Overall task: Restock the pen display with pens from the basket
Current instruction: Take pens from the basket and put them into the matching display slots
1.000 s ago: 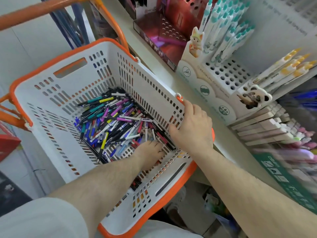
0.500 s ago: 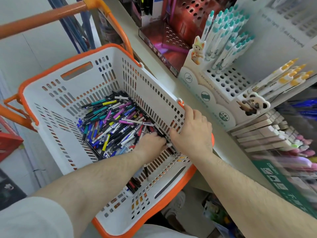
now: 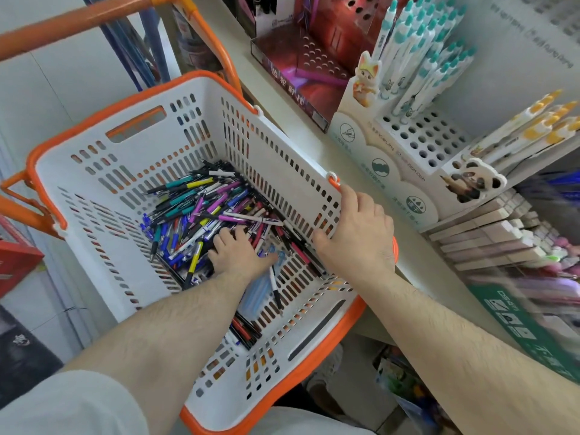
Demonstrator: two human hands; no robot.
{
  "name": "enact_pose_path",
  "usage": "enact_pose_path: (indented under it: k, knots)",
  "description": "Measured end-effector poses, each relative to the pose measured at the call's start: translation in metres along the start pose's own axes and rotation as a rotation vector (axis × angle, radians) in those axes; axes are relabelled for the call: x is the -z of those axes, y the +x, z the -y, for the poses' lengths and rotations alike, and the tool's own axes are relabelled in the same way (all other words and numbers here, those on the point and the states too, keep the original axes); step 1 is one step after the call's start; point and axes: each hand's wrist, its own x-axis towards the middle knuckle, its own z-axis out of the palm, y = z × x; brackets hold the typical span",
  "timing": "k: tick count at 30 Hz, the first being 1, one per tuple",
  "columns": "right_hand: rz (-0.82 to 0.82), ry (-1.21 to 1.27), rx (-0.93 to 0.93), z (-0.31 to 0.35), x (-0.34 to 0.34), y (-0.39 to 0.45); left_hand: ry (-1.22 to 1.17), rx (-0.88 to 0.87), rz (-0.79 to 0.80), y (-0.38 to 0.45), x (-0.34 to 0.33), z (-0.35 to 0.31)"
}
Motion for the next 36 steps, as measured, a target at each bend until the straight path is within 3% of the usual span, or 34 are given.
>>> enact_pose_path:
  k: [7, 11, 18, 23, 32, 36]
  knots:
    - [0.010, -0.012, -0.012, 0.003, 0.003, -0.001, 0.070, -0.116, 0.029, -0.023, -0.015, -0.017]
    - [0.007, -0.022, -0.005, 0.003, 0.003, -0.001, 0.076, 0.078, 0.128, -0.026, -0.024, -0.008]
    - [0.002, -0.026, -0.002, 0.003, 0.003, -0.001, 0.067, -0.003, 0.103, -0.029, -0.024, -0.017]
    - [-0.002, -0.025, 0.001, 0.003, 0.003, -0.002, -0.203, 0.111, 0.160, -0.025, -0.018, -0.022]
    - [0.004, -0.016, -0.002, 0.003, 0.002, -0.001, -0.326, 0.064, 0.259, -0.040, -0.016, -0.021]
    - [0.006, 0.003, 0.000, 0.002, 0.002, -0.002, -0.556, 0.066, 0.250, -0.045, 0.004, -0.013]
